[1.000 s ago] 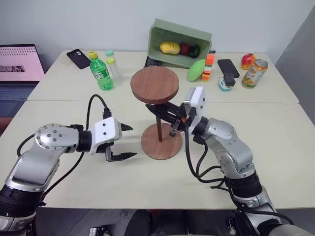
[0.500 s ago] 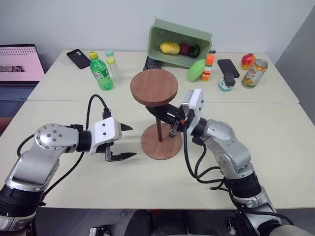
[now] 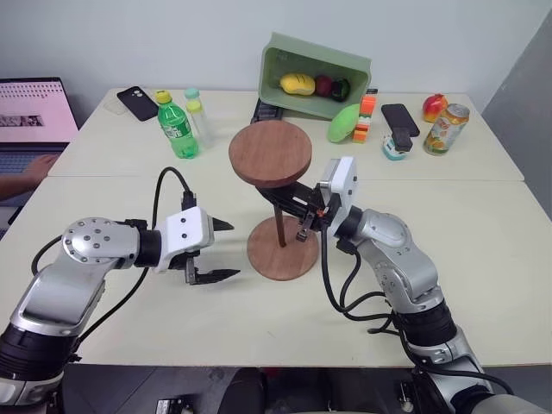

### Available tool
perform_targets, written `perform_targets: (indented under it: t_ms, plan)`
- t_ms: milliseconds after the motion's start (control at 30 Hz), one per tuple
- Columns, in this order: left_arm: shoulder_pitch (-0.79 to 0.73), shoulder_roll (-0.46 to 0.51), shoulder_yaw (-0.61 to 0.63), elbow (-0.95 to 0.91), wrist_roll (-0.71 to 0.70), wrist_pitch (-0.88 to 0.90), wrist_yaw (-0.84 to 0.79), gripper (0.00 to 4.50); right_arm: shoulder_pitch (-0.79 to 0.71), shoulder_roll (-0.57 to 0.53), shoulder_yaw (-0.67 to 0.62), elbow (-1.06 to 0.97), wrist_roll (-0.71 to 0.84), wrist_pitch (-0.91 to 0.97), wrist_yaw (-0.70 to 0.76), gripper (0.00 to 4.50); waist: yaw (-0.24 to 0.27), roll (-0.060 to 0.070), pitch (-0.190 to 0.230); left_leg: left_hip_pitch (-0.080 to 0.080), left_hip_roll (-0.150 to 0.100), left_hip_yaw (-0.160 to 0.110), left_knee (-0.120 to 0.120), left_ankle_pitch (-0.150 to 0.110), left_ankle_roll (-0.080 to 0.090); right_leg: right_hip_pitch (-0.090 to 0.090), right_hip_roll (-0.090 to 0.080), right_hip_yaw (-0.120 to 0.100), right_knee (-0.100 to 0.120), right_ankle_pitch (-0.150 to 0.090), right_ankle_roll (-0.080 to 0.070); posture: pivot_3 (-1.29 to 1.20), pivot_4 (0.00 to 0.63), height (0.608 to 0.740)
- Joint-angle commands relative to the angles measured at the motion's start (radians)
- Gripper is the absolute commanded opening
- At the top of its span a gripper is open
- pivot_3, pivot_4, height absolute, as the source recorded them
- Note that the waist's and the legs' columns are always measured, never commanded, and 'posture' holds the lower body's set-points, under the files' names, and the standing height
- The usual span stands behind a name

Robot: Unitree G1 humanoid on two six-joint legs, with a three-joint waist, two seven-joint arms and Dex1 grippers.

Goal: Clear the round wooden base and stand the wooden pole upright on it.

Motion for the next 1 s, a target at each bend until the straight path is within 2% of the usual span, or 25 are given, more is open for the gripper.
perform_targets:
  t_ms: [33, 567, 867, 1000]
  plan:
    - [-0.01, 0.003, 0.006, -0.012, -0.001, -0.018, 0.002, 4.5, -0.014, -0.002, -0.007, -0.004, -0.001, -0.016, 0.005, 0.25, 0.0, 0.0, 0.0, 0.0, 0.0, 0.0, 0.0, 0.0, 0.0, 0.0, 0.0, 0.0, 0.0, 0.0, 0.0, 0.0, 0.15, 0.74]
    - [-0.009, 0.001, 0.003, -0.005, 0.002, -0.027, 0.003, 4.5, 0.026, -0.035, 0.032, -0.042, 0.018, 0.038, 0.054, 0.25, 0.0, 0.0, 0.0, 0.0, 0.0, 0.0, 0.0, 0.0, 0.0, 0.0, 0.0, 0.0, 0.0, 0.0, 0.0, 0.0, 0.15, 0.74]
    - [-0.009, 0.001, 0.002, -0.013, 0.001, -0.023, 0.006, 4.5, 0.006, -0.042, 0.035, 0.018, -0.043, 0.098, -0.019, 0.25, 0.0, 0.0, -0.001, 0.001, 0.0, 0.0, 0.0, 0.0, 0.0, 0.001, 0.0, 0.0, 0.0, 0.0, 0.0, 0.0, 0.15, 0.74]
    - [-0.022, -0.014, 0.017, -0.029, -0.042, 0.022, 0.013, 4.5, 0.007, -0.05, 0.051, 0.04, -0.068, 0.104, -0.038, 0.25, 0.001, 0.0, -0.002, 0.002, 0.0, 0.0, 0.0, 0.0, 0.0, 0.001, 0.0, 0.0, 0.001, 0.0, 0.0, 0.0, 0.15, 0.74]
